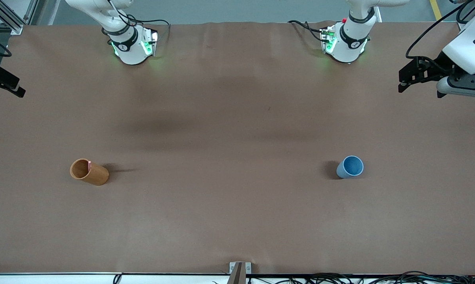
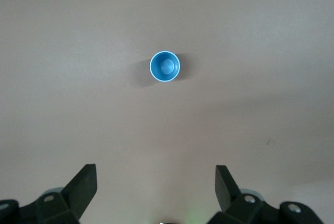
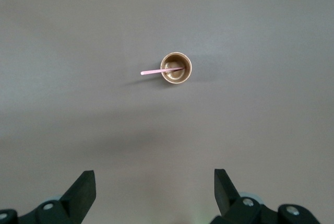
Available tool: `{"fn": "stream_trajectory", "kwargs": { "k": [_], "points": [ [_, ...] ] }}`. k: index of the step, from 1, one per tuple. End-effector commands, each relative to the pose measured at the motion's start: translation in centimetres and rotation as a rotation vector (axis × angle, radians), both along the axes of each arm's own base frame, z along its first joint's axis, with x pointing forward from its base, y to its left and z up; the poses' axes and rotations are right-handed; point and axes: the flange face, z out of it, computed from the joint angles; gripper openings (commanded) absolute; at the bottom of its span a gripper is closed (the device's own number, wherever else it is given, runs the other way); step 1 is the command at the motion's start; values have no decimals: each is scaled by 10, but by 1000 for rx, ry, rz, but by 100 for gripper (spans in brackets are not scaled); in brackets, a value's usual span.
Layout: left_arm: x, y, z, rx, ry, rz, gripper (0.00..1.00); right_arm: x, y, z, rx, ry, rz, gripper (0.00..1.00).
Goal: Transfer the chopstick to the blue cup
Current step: 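Reach the left gripper down toward the light-blue cup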
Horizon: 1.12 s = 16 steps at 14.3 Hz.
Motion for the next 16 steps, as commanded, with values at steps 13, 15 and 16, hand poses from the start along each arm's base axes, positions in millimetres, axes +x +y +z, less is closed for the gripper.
{"fn": "stream_trajectory", "kwargs": {
  "k": [13, 15, 16],
  "points": [
    [76, 18, -158, -19, 84, 52, 100, 1, 4, -3, -3, 3, -6, 100],
    [86, 18, -216, -22, 70, 66, 100, 1, 4, -3, -3, 3, -6, 100],
    [91, 18, -244, -24, 59, 75, 100, 1, 4, -2, -4, 2, -7, 100]
  ]
}}
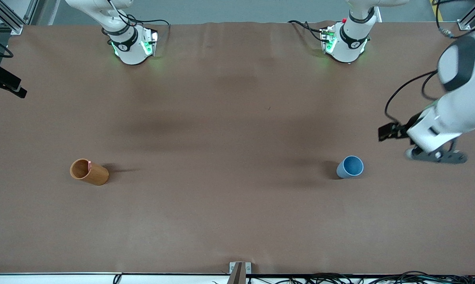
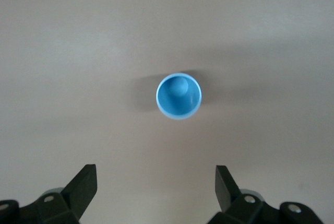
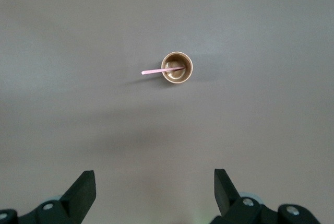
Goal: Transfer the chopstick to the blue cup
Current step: 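Reach the left gripper down toward the light-blue cup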
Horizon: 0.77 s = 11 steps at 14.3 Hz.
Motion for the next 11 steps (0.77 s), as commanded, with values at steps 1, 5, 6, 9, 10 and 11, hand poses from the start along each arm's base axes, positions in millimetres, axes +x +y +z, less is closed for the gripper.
{"fn": "stream_trajectory", "kwargs": {
  "k": [1, 5, 6, 9, 10, 11],
  "points": [
    [3, 0, -67, -18, -23, 27, 100, -1, 2, 0, -5, -2, -10, 100],
    [4, 1, -153, -20, -52, 68, 100, 5, -4, -1, -4, -30, -19, 100],
    [2, 0, -165, -17, -43, 79, 99, 11, -6, -6, -5, -36, -16, 100],
    [-1, 2, -190, -17, -49, 83, 76, 46, -10, -40, -15, -65, -17, 100],
    [1, 2, -196, -18, -57, 84, 63, 62, -11, -57, -18, -74, -15, 100],
    [2, 1, -204, -21, -70, 84, 45, 78, -16, -79, -23, -77, -23, 100]
  ]
}}
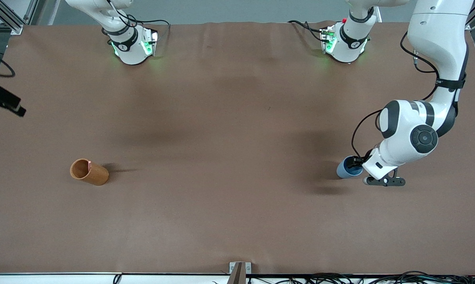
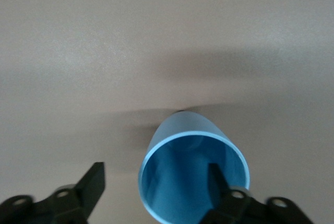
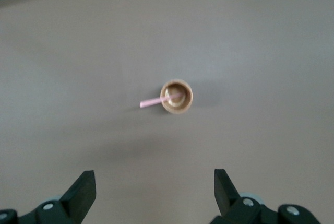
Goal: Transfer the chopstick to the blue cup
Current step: 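Grasp the blue cup with the left gripper while the right gripper reaches the wooden cup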
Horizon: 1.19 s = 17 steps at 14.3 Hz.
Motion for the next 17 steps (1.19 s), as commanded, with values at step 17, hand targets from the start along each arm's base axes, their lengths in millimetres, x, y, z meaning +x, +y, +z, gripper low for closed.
{"fn": "stream_trajectory", "kwargs": {
  "k": [17],
  "points": [
    [-12, -228, 93, -30, -14, 313, 0, 61, 73, -275, -189, 108, 210, 81]
  ]
}}
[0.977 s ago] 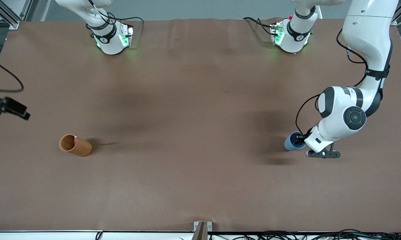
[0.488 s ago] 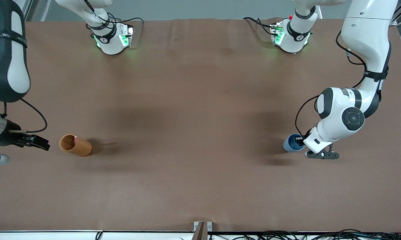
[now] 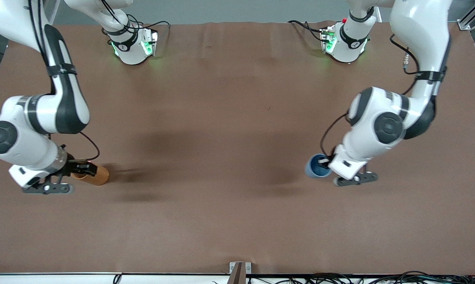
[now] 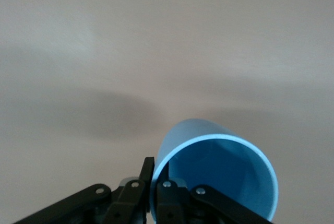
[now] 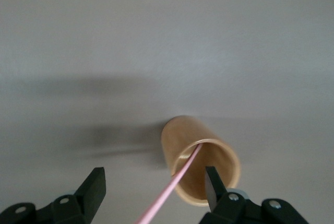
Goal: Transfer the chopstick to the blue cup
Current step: 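Grasp the blue cup with the left gripper while the right gripper reaches the wooden cup, then slide the blue cup toward the table middle while the right gripper grasps the chopstick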
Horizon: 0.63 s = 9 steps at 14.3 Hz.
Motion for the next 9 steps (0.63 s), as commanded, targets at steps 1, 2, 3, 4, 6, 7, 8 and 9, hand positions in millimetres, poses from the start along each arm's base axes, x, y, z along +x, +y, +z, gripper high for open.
{"fn": "stream_trajectory", "kwargs": {
  "k": [1, 2, 3, 4, 6, 7, 8, 9],
  "points": [
    [-14, -76, -9, 7, 6, 96, 0, -18, 14, 2, -76, 6, 67, 78],
    [-22, -105, -13, 6, 3, 117, 0, -23, 14, 1, -94, 14, 79, 76],
    [-33, -136, -21, 2, 10, 126, 0, -27, 15, 2, -102, 17, 87, 74],
    [-41, -160, -30, 2, 16, 146, 0, -31, 16, 3, -113, 21, 97, 73],
    [-55, -195, -44, 7, 19, 167, 0, -37, 15, 7, -130, 23, 104, 68],
    [-62, -209, -53, 19, 15, 172, 0, -38, 16, 7, -136, 31, 97, 66],
    [-68, -216, -61, 31, 17, 171, 0, -41, 19, 12, -150, 36, 90, 62],
    [-74, -223, -66, 39, 17, 164, 0, -43, 29, 13, -169, 35, 98, 58]
  ]
}}
